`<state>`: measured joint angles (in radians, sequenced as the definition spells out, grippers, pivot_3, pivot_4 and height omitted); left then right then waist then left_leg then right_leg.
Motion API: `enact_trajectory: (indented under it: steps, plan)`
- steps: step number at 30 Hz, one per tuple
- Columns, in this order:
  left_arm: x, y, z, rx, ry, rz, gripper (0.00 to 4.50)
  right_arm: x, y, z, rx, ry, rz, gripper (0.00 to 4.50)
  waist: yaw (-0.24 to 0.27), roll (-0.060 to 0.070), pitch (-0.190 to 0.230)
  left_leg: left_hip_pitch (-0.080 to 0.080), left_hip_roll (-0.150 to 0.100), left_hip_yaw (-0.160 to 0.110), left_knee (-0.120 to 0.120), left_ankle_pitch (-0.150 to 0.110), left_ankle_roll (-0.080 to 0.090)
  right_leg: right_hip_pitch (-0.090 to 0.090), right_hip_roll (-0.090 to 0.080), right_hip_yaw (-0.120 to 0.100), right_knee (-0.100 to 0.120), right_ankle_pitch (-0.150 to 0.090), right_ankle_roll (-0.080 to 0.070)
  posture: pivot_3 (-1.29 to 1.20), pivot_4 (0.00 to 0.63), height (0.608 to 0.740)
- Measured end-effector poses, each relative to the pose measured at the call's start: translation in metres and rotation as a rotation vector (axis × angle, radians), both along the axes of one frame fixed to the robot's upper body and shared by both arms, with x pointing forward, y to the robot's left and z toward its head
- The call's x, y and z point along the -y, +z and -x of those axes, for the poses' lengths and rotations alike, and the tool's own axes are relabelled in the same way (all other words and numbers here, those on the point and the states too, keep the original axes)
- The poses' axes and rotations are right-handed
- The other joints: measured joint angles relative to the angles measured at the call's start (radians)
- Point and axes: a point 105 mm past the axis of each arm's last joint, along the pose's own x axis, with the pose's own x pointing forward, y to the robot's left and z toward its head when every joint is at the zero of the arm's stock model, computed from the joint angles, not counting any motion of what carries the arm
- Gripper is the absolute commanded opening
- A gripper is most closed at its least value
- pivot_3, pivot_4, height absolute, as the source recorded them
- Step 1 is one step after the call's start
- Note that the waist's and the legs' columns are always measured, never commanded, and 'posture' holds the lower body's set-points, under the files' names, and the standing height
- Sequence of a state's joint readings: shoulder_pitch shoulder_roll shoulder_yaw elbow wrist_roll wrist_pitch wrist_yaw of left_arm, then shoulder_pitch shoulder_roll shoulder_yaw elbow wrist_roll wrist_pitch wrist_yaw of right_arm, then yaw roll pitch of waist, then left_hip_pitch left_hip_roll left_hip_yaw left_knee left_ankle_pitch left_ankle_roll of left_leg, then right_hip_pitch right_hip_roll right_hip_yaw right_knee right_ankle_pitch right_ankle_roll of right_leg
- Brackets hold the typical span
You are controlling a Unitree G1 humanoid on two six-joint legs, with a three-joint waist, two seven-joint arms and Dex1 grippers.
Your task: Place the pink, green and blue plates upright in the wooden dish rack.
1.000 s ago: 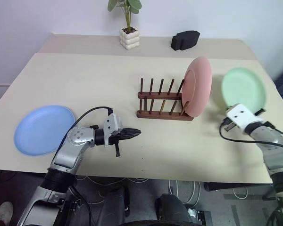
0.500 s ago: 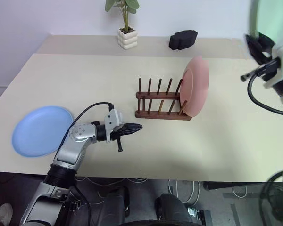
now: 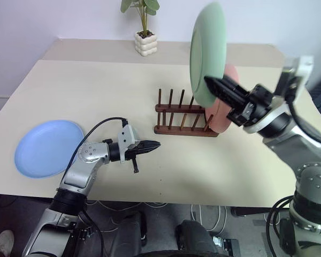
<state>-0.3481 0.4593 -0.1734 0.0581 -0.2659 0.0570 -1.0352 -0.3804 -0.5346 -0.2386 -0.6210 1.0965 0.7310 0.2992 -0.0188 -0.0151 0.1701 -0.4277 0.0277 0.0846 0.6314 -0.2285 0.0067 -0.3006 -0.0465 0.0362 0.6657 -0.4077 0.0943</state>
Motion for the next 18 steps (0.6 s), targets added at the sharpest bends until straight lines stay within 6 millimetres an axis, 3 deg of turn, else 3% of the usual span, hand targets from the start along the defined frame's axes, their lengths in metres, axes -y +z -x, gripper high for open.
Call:
enact_trajectory:
  steps: [10, 18]
  plan:
    - [0.000, 0.001, -0.001, 0.005, 0.009, 0.002, 0.00, -0.011, -0.015, -0.009, -0.087, -0.011, -0.064, 0.08, -0.001, 0.000, 0.000, 0.000, 0.000, 0.000, 0.000, 0.000, 0.000, 0.000, 0.000, 0.000, 0.000, 0.000, 0.000, 0.00, 0.150, 0.740]
    - [-0.001, 0.000, -0.001, 0.004, 0.013, 0.002, 0.00, -0.005, -0.023, -0.021, -0.124, -0.066, -0.090, 0.08, 0.000, 0.000, 0.000, 0.000, 0.000, 0.000, 0.000, 0.000, 0.000, 0.000, 0.000, 0.000, 0.000, 0.000, 0.000, 0.00, 0.150, 0.740]
